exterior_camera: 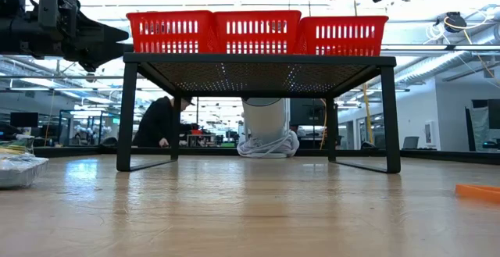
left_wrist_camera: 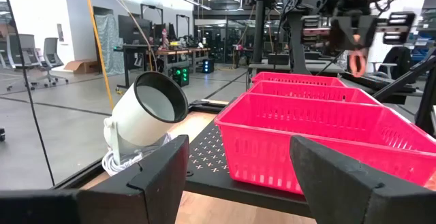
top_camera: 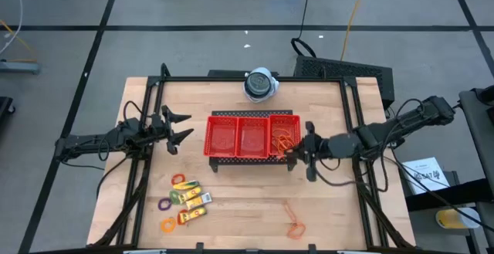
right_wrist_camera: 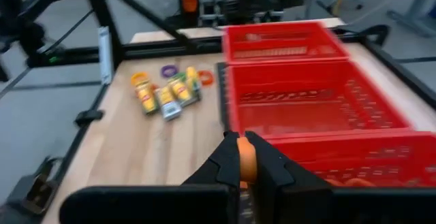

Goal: Pick & Place Office Desk Supplies
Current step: Put the orange rubber band into the right red bin

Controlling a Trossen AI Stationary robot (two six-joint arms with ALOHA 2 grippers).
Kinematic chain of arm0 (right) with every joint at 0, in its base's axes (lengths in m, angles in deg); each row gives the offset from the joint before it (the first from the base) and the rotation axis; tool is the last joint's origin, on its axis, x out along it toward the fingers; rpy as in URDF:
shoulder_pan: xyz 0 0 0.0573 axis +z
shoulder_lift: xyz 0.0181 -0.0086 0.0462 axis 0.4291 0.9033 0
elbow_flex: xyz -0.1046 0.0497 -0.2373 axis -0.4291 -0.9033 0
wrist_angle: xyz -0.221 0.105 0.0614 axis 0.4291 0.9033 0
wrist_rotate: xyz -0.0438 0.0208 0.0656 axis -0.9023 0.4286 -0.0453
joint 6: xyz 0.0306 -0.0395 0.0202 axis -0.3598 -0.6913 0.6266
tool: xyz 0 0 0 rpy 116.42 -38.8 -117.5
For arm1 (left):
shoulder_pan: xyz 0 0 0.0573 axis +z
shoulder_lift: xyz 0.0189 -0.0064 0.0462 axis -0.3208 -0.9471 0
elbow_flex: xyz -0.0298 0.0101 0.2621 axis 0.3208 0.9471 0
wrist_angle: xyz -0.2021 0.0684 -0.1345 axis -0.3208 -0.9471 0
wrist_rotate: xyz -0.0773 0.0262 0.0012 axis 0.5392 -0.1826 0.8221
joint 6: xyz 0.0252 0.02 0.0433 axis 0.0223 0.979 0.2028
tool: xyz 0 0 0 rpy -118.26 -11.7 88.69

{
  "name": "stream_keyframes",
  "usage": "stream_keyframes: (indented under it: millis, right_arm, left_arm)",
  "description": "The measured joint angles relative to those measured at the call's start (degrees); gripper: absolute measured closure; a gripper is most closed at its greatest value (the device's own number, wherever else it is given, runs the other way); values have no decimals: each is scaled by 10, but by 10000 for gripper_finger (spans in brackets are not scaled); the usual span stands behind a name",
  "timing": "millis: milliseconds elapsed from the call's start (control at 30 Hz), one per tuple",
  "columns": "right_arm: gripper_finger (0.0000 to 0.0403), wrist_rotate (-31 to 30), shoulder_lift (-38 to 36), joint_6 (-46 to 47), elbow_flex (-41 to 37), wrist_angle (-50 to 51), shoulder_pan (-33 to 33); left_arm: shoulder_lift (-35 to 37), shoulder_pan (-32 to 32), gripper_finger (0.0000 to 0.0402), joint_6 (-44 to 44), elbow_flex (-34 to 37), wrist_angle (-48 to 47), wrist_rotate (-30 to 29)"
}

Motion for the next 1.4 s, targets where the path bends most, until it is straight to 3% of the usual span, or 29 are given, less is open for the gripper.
stream_keyframes:
  millis: [500, 800, 1200, 1400]
  right_arm:
    - [399, 0, -2, 0, 0, 42, -122]
    - [393, 1, -2, 3, 0, 74, -153]
    - [277, 0, -2, 6, 0, 73, -154]
    - [241, 2, -2, 6, 0, 71, -151]
  left_arm:
    - [0, 0, 135, 0, 0, 0, 0]
    - [0, 0, 135, 0, 0, 0, 0]
    - [0, 0, 135, 0, 0, 0, 0]
    - [0, 0, 135, 0, 0, 0, 0]
